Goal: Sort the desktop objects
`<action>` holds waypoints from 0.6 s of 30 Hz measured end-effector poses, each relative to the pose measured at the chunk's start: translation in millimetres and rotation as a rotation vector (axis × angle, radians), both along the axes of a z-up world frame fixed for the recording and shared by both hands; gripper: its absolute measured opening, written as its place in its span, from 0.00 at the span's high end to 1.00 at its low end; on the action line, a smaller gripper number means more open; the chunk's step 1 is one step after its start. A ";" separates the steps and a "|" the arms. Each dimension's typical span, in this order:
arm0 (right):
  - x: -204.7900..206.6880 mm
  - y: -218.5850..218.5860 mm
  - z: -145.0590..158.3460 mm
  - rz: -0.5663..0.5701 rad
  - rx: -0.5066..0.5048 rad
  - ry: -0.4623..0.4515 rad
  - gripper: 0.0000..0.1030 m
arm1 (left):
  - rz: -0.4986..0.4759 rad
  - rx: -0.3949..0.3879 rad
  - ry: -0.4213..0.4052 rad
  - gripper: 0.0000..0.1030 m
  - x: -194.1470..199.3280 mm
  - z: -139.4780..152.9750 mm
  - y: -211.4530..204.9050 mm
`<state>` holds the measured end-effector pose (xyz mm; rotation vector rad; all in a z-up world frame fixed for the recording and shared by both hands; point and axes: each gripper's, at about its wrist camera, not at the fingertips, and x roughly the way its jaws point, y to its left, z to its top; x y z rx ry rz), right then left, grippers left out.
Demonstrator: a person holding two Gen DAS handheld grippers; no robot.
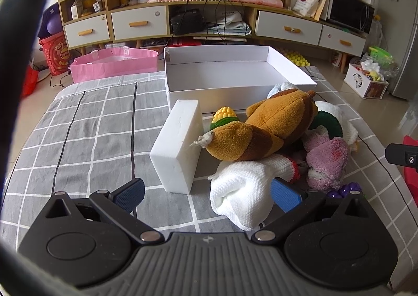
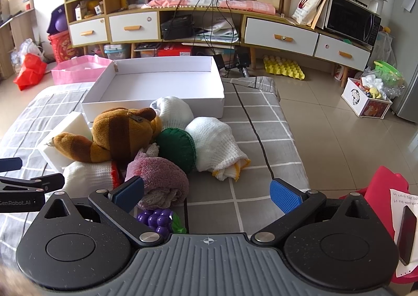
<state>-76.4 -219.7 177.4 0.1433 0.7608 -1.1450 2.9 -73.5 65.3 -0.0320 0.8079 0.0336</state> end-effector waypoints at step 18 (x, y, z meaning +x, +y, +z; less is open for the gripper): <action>2.5 0.6 -0.1 -0.005 -0.001 -0.003 0.00 | 0.008 -0.010 0.004 0.01 0.9 -2.8 4.5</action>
